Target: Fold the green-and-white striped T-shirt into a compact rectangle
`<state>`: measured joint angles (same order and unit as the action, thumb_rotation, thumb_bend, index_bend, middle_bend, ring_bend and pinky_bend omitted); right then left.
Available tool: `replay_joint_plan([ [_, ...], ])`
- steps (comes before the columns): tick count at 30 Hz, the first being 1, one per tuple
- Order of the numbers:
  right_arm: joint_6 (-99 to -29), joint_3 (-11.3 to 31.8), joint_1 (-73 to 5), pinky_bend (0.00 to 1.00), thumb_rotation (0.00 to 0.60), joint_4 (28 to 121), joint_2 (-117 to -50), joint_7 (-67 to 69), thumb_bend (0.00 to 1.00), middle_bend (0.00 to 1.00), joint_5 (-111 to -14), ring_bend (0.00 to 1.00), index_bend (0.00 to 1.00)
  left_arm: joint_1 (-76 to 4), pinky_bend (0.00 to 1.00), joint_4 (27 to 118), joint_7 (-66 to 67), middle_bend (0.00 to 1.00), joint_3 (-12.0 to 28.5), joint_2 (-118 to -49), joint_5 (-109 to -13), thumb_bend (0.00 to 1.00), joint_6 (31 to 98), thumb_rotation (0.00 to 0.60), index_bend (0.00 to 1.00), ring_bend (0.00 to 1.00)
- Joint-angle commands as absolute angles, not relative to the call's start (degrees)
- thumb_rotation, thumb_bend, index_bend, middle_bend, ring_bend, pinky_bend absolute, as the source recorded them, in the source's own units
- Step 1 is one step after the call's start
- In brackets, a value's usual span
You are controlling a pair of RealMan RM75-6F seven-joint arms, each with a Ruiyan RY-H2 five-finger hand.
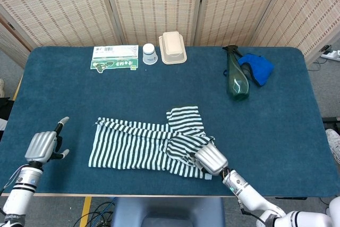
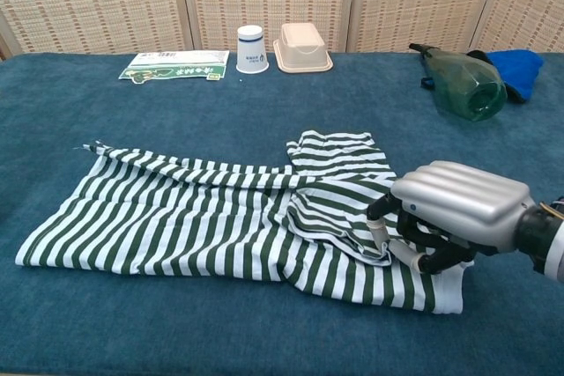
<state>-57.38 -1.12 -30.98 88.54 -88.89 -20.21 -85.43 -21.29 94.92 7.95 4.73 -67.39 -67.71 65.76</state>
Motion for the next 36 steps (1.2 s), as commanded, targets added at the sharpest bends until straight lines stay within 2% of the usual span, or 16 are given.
replay_joint_plan([
  [1, -58.4, -0.2, -30.9, 1.0, 0.6, 89.0, -88.5, -19.0, 0.56, 0.93, -85.4, 0.97, 0.55, -21.1, 0.93, 94.9, 7.8, 0.84, 4.9, -67.3, -67.7, 0.25, 66.0, 0.6, 0.0, 0.82],
  [9, -61.5, 5.2, -31.7, 1.0, 0.6, 89.5, -87.3, -16.1, 0.56, 0.93, -83.4, 0.97, 0.56, -20.4, 0.93, 95.5, 7.4, 0.84, 5.1, -66.5, -68.6, 0.25, 67.3, 0.6, 0.0, 0.83],
  [19, -61.4, 12.6, -34.8, 1.0, 0.6, 82.5, -89.6, -15.4, 0.56, 0.93, -76.9, 0.97, 0.57, -19.3, 0.93, 95.8, 6.8, 0.84, 4.6, -66.1, -69.4, 0.25, 68.0, 0.6, 0.0, 0.82],
  [28, -58.5, 15.4, -38.9, 1.0, 0.6, 73.1, -94.1, -13.6, 0.56, 0.93, -73.5, 0.97, 0.57, -18.7, 0.93, 95.4, 6.3, 0.84, 4.3, -66.1, -69.7, 0.25, 68.0, 0.6, 0.0, 0.83],
  [36, -56.1, 16.1, -42.0, 1.0, 0.6, 66.5, -97.2, -12.0, 0.56, 0.93, -72.4, 0.97, 0.57, -18.3, 0.93, 94.9, 5.9, 0.84, 4.1, -66.2, -69.7, 0.25, 67.7, 0.6, 0.0, 0.83],
])
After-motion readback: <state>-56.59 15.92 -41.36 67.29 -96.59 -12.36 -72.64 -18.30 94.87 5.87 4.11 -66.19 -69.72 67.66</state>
